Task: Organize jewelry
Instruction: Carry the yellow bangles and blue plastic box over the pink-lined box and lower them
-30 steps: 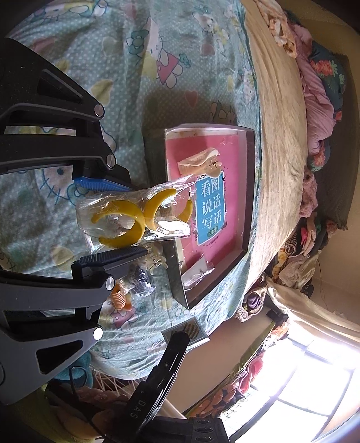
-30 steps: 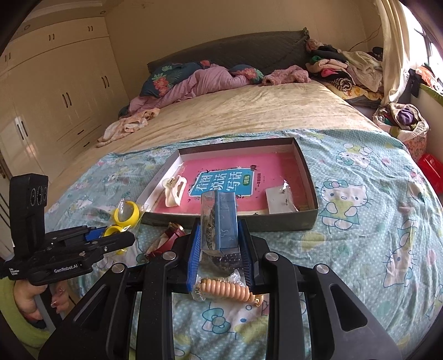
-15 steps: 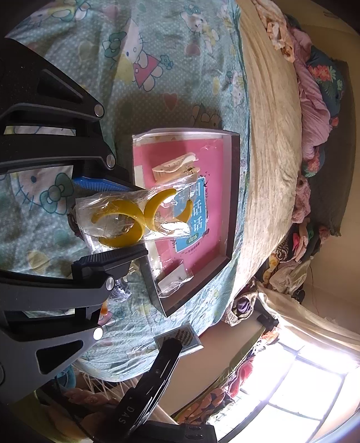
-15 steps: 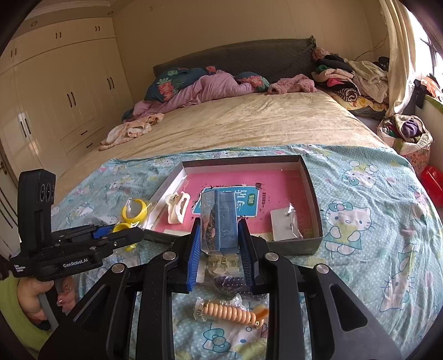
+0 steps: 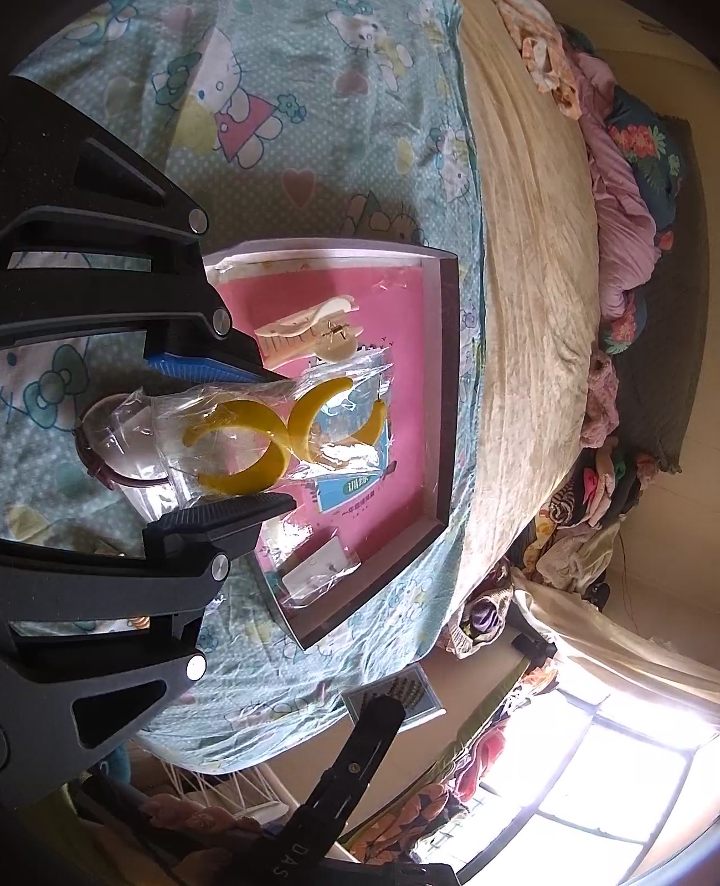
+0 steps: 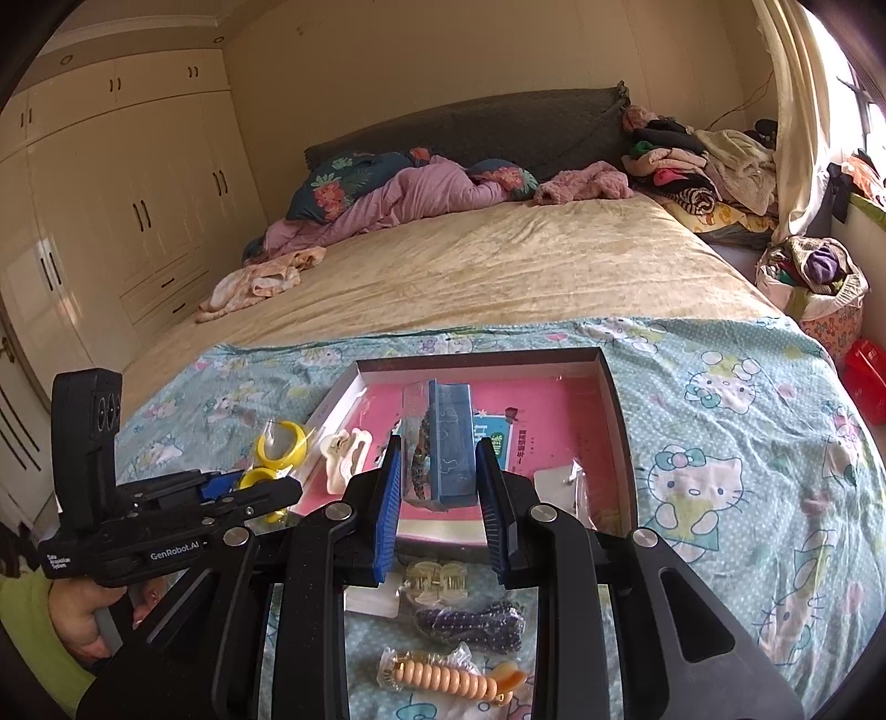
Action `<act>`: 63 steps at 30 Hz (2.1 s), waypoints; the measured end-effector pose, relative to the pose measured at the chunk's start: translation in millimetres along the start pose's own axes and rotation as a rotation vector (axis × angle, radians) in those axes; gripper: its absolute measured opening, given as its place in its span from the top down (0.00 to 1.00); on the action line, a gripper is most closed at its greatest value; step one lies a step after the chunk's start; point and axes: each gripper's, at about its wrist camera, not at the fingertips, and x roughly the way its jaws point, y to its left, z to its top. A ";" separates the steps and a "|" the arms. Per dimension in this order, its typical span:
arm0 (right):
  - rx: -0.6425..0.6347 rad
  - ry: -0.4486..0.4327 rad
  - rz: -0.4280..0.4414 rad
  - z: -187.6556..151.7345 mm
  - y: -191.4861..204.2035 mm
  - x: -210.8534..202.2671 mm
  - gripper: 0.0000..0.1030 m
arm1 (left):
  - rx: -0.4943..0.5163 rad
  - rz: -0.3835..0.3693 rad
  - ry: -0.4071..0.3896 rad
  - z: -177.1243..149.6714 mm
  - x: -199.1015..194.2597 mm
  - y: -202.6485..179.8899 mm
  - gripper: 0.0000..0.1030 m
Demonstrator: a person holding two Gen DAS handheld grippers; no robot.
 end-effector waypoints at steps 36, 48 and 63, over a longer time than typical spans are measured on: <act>0.013 0.111 -0.184 -14.4 -81.6 69.4 0.76 | 0.085 0.052 0.071 10.2 79.5 -35.2 0.73; -0.021 0.140 -0.221 -27.2 -82.3 83.9 0.76 | 0.089 0.059 0.111 1.3 97.7 -35.4 0.73; -0.007 0.164 -0.230 -34.3 -85.8 93.6 0.75 | 0.068 0.057 0.127 -0.1 105.0 -33.0 0.73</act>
